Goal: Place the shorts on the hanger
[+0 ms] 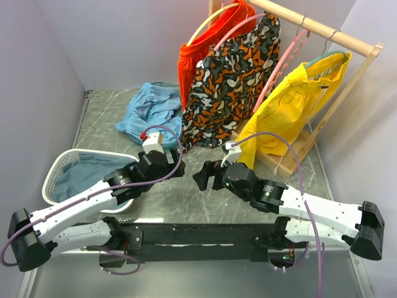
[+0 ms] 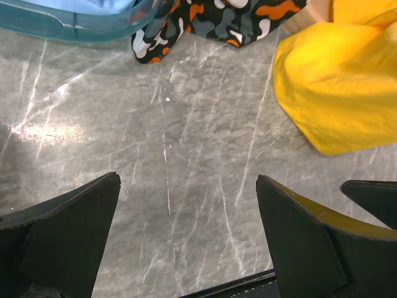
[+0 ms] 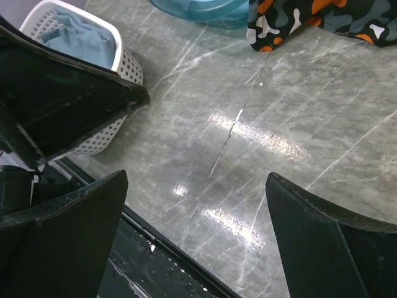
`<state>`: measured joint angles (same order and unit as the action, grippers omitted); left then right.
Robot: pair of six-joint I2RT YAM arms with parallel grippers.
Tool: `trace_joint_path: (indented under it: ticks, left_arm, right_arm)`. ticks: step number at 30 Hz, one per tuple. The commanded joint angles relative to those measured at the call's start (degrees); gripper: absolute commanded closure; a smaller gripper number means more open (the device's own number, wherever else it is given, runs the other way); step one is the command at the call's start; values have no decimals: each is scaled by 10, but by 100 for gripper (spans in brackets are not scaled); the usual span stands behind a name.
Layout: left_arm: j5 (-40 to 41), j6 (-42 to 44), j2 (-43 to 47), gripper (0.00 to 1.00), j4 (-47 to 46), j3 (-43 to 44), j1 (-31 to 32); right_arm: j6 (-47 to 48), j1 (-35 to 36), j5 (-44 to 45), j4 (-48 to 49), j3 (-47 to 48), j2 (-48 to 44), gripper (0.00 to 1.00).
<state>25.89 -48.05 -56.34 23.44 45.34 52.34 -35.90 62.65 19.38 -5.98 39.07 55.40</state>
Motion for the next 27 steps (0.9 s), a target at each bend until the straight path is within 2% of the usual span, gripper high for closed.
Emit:
trace_joint_path:
  ticks: [1,16,19,22,23,27]
  left_arm:
    - [11,9,-11,4,-18,8,3]
    - [40,-37,-57,4,33,70,-2]
    - [8,-30,-69,3,25,90,-40]
    - [-61,-22,-95,3,8,121,-150]
    - [-65,-23,-106,4,4,145,-199]
    - [-15,-21,-204,2,0,228,-276]
  right_arm:
    - [6,4,19,18,-3,-13,1]
    - [-2,3,28,6,-16,-32,0]
    - [1,4,27,3,-14,-31,0]
    - [2,3,23,1,-13,-27,0]
    - [2,4,21,5,-12,-25,0]
    - [7,4,0,11,-4,-13,1]
